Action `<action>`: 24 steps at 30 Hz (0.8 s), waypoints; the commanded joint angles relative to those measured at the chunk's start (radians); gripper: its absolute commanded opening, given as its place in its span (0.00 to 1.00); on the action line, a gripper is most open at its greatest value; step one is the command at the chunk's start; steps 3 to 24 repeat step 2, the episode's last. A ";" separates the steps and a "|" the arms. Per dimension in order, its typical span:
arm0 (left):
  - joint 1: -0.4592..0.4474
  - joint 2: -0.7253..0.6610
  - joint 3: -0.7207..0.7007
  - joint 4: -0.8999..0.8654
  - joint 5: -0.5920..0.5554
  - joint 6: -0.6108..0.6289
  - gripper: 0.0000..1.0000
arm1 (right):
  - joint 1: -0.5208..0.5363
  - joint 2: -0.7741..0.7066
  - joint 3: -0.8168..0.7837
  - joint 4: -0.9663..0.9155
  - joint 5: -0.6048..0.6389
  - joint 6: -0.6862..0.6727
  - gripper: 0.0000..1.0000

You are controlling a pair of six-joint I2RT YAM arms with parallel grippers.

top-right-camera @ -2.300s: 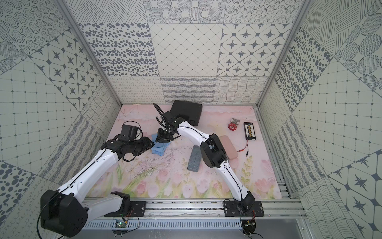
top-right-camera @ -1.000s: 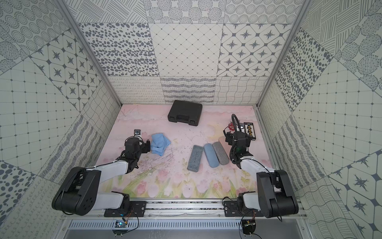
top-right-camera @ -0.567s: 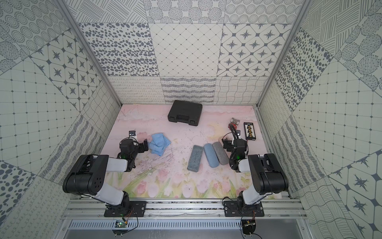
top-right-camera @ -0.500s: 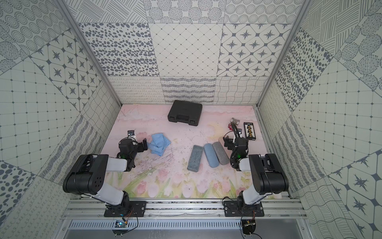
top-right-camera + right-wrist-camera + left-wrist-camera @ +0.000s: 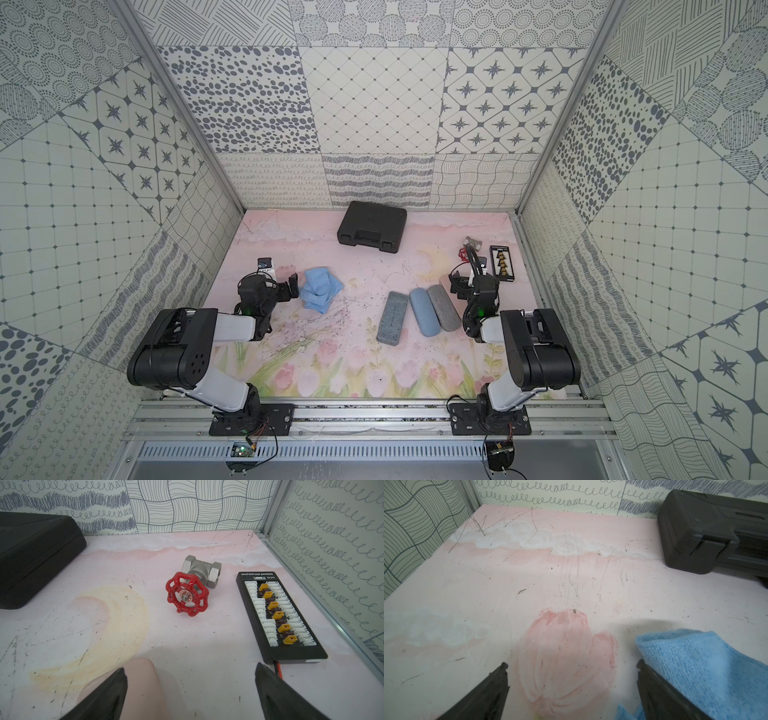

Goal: Wipe the eyeglass case
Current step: Reset both arms

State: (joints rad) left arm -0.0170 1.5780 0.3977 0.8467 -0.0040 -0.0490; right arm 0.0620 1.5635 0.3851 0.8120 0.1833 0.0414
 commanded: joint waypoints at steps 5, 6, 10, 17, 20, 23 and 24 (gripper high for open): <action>-0.003 0.000 -0.021 0.087 0.006 0.003 1.00 | 0.001 -0.010 0.012 0.047 -0.008 0.008 0.99; -0.003 0.000 -0.021 0.087 0.006 0.003 1.00 | 0.001 -0.010 0.012 0.047 -0.008 0.008 0.99; -0.003 0.000 -0.021 0.087 0.006 0.003 1.00 | 0.001 -0.010 0.012 0.047 -0.008 0.008 0.99; -0.003 0.000 -0.021 0.087 0.006 0.003 1.00 | 0.001 -0.010 0.012 0.047 -0.008 0.008 0.99; -0.003 0.000 -0.021 0.087 0.006 0.003 1.00 | 0.001 -0.010 0.012 0.047 -0.008 0.008 0.99; -0.003 0.000 -0.021 0.087 0.006 0.003 1.00 | 0.001 -0.010 0.012 0.047 -0.008 0.008 0.99; -0.003 0.000 -0.021 0.087 0.006 0.003 1.00 | 0.001 -0.010 0.012 0.047 -0.008 0.008 0.99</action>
